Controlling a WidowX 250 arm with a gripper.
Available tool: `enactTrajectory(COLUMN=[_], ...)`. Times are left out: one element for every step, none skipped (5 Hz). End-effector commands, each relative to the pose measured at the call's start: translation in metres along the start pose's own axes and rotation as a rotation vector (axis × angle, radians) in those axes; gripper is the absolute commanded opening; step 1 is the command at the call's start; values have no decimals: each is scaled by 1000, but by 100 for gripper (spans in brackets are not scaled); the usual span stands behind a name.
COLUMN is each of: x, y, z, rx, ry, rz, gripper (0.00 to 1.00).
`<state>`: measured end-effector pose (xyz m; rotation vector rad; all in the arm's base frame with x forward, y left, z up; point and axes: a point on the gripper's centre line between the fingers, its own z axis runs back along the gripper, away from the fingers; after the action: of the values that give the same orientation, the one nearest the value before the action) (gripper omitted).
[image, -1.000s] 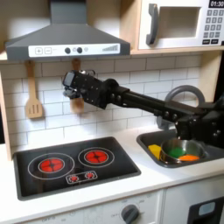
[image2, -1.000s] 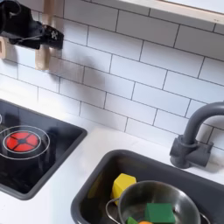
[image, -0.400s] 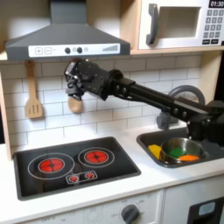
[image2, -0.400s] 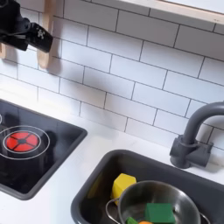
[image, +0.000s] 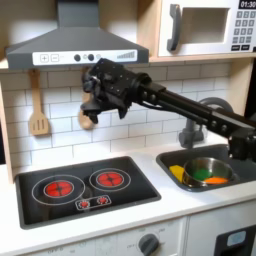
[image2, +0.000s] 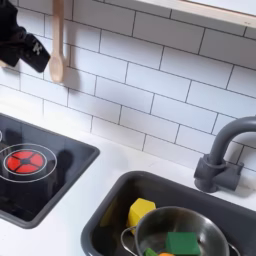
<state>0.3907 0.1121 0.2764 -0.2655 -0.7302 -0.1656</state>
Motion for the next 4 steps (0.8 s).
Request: enactTrajectory(x=[-42, -66, -53, -50], y=[-8, -4, -3, -7], z=[-10, -13, 8, 20], rx=[-4, 33, 47, 92], ry=[136, 170, 95, 175], rz=[-7, 10, 63, 49], gripper=[100, 100, 100, 100])
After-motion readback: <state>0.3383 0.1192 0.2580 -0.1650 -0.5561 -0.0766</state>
